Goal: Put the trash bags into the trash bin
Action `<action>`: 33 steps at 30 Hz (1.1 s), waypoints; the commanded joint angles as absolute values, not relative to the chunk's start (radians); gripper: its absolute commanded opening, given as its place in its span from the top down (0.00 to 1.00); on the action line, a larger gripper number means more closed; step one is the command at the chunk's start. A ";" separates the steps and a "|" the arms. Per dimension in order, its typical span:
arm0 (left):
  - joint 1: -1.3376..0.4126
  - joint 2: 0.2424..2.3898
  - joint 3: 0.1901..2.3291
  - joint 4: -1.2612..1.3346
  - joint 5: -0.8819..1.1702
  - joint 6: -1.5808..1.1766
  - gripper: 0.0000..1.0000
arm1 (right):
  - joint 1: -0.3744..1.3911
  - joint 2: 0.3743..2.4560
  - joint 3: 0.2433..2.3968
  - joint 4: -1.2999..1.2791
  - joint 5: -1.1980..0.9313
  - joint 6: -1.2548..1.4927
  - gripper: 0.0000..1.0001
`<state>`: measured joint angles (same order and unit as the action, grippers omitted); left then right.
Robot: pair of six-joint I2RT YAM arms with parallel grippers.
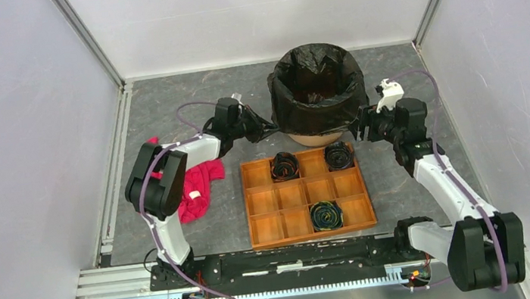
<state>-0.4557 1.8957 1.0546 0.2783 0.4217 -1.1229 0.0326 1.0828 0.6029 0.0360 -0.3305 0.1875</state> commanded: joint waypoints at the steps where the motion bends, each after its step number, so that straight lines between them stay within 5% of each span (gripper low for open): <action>1: -0.454 1.811 1.131 0.143 0.349 -0.968 0.98 | 0.033 1.043 0.733 -0.184 -0.138 0.101 0.25; 13: -0.456 1.714 1.114 0.097 0.269 -0.875 0.98 | 0.031 1.016 0.776 -0.079 -0.361 0.112 0.18; 19: -0.458 1.671 1.127 0.050 0.270 -0.837 0.83 | 0.033 1.185 0.705 0.103 -0.467 0.171 0.64; 23: -0.456 1.617 1.112 -0.007 0.242 -0.781 0.80 | 0.031 1.180 0.618 0.132 -0.472 0.198 0.67; 25: -0.456 1.592 1.111 -0.046 0.252 -0.760 0.75 | 0.032 1.147 0.640 0.048 -0.438 0.175 0.65; 29: -0.453 1.531 1.094 -0.081 0.262 -0.721 0.47 | 0.032 1.050 0.730 -0.158 -0.335 0.094 0.35; 33: -0.445 1.478 1.099 -0.147 0.249 -0.673 0.24 | 0.032 0.972 0.844 -0.315 -0.196 0.033 0.18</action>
<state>-0.4549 1.5520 1.1038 -0.0795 0.2668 -0.7715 0.0326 1.0588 0.6964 -0.1783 -0.3370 0.1146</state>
